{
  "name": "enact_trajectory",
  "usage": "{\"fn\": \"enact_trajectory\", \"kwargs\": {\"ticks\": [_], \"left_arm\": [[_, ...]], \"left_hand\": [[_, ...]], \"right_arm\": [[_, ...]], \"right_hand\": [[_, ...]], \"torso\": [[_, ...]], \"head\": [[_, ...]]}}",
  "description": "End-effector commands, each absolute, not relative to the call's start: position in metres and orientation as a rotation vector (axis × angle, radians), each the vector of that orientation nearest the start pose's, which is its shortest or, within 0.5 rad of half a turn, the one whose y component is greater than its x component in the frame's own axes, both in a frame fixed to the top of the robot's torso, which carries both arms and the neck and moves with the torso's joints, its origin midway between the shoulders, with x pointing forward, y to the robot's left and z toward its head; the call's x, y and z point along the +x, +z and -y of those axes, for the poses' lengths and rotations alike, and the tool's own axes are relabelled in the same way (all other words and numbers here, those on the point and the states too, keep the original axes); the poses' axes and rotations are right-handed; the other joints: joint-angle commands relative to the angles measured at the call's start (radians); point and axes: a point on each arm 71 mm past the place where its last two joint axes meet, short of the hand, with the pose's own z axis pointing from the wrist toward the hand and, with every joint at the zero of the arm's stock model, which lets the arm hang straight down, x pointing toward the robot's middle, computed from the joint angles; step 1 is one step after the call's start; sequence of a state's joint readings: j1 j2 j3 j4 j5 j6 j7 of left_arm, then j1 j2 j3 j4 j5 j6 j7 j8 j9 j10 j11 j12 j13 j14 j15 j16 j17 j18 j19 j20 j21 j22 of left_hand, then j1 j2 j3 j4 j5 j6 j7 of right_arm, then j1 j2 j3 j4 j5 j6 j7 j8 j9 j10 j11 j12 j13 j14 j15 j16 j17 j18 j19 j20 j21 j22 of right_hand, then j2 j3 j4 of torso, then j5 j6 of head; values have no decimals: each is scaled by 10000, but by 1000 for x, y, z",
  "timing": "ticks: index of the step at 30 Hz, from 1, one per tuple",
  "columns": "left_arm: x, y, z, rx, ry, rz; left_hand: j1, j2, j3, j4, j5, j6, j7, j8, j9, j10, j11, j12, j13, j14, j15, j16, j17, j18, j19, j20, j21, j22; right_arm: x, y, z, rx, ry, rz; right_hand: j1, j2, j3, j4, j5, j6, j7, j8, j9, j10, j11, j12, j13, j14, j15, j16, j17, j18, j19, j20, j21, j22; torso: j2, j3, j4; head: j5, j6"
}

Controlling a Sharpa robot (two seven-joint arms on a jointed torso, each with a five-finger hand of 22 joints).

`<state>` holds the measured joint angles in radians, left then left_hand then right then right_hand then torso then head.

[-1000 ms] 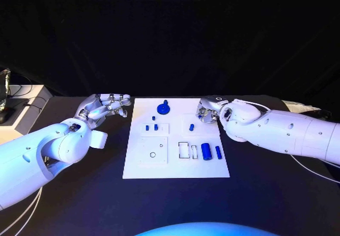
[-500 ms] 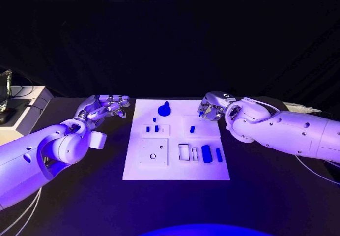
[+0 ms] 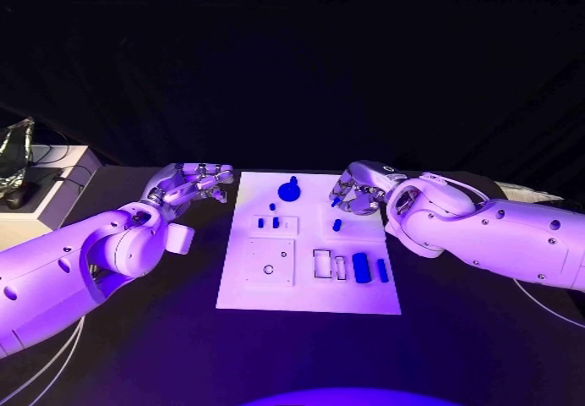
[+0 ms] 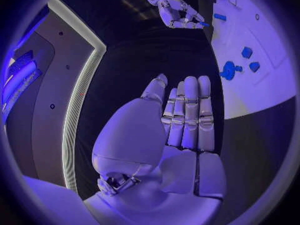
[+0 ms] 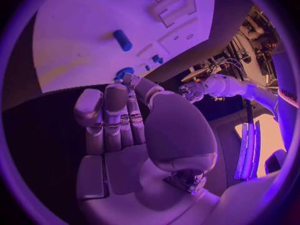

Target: Assemble the parts on the task board

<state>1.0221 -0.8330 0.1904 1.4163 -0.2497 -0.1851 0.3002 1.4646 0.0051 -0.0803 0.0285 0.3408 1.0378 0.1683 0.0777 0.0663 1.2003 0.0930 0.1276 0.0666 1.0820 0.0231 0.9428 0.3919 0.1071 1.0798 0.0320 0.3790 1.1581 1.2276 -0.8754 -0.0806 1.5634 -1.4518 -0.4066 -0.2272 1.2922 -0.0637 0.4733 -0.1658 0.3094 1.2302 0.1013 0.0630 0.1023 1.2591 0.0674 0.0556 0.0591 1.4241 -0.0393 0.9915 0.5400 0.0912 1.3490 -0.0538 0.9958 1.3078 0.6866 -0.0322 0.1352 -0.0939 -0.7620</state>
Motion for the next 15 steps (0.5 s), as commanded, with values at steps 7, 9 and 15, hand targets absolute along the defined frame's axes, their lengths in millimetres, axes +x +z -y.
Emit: {"fn": "enact_trajectory", "kwargs": {"ticks": [7,9,15], "left_arm": [[503,-195,-226,-10138,-15305,-14629],[503,-195,-223,-10171,-15257,-14649],[504,-196,-219,-10168,-15188,-14694]], "left_hand": [[77,139,-177,32,-18,-111,5,72,7,-113,1,69,-6,66,25,-73,16,104,63,-4,-115,15],[74,149,-186,40,-16,-109,7,75,7,-117,2,69,-6,63,27,-75,16,104,67,-4,-121,21],[15,138,-251,92,-16,-188,40,51,6,-206,41,59,-4,41,56,-78,15,97,56,9,-155,25]], "right_arm": [[458,-188,158,-2401,6072,-15996],[454,-191,148,-2764,6010,-15919],[446,-204,124,-3434,5950,-15930]], "right_hand": [[32,122,-9,20,-71,15,57,29,8,175,-163,29,6,19,-42,33,-6,149,66,-6,-57,1010],[40,147,0,10,-144,-11,66,24,-4,153,-154,30,6,9,-37,17,-15,158,51,-3,-127,997],[52,150,-3,-8,-159,-5,68,27,-10,155,-154,31,6,18,-38,10,-23,160,57,-2,-148,995]], "torso": [[-102,-127,25],[-113,-148,34],[-142,-134,21]], "head": [[514,-79],[588,-66],[771,-108]]}}
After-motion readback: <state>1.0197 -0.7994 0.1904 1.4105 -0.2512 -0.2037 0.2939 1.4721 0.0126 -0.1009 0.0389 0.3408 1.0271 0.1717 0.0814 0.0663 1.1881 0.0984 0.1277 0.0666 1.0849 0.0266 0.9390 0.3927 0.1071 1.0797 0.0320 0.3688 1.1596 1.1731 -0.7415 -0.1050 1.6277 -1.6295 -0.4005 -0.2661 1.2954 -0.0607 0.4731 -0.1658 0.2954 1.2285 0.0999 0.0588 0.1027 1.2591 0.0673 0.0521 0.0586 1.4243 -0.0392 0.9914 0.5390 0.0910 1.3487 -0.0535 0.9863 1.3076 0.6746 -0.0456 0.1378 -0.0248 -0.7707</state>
